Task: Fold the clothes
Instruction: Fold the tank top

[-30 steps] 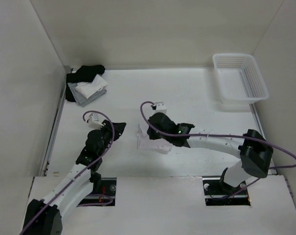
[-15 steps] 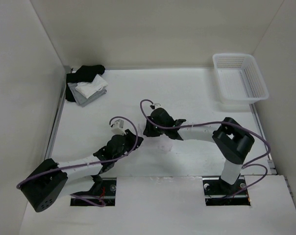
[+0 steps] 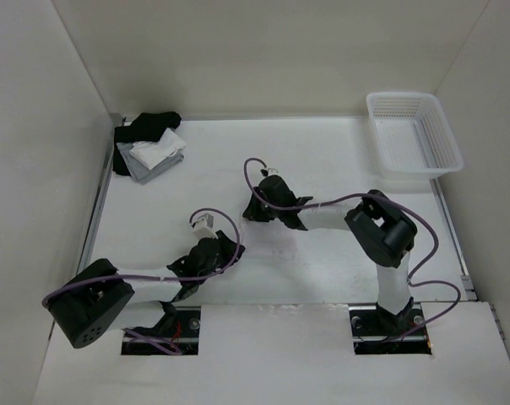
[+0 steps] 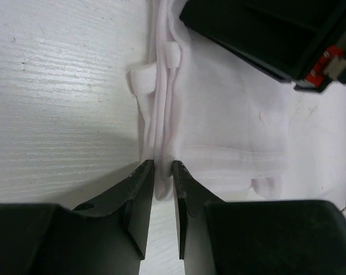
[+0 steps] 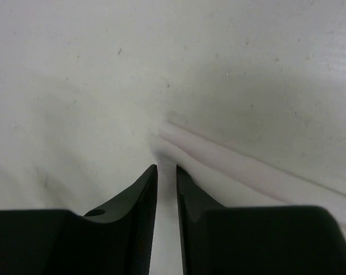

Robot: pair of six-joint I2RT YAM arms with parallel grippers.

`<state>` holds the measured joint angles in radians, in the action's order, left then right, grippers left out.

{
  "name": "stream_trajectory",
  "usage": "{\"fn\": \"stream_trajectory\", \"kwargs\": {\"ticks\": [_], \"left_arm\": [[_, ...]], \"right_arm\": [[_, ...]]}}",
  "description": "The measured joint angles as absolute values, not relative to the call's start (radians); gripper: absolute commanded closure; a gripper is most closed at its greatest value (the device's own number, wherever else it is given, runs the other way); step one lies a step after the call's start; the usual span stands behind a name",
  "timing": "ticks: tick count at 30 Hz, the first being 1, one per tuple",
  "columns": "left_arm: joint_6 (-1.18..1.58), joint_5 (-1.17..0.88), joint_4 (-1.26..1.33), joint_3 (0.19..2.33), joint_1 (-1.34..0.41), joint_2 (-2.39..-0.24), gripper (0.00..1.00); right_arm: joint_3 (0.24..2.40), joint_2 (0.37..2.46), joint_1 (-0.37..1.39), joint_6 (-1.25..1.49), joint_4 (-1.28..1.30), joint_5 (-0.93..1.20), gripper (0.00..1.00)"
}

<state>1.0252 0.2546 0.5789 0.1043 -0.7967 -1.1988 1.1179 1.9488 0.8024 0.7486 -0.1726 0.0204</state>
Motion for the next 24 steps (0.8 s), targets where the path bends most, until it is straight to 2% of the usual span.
{"fn": "stream_trajectory", "kwargs": {"ticks": [7,15,20,24], "left_arm": [[1.032,0.262,0.587,0.102,-0.806,-1.200,0.81],[1.037,0.262,0.521,0.096,-0.807,-1.133,0.81],[1.036,0.265,0.392,0.096,-0.799,-0.963,0.76],[1.021,0.290,0.265,0.103,-0.785,-0.772,0.71]], "right_arm": [[1.195,2.041,0.773,0.788,-0.212,0.026,0.77],[1.217,2.072,0.751,0.845,-0.265,0.028,0.74],[1.211,2.048,0.729,0.873,-0.288,0.056,0.71],[1.144,1.921,0.693,0.891,-0.319,0.093,0.67]]}}
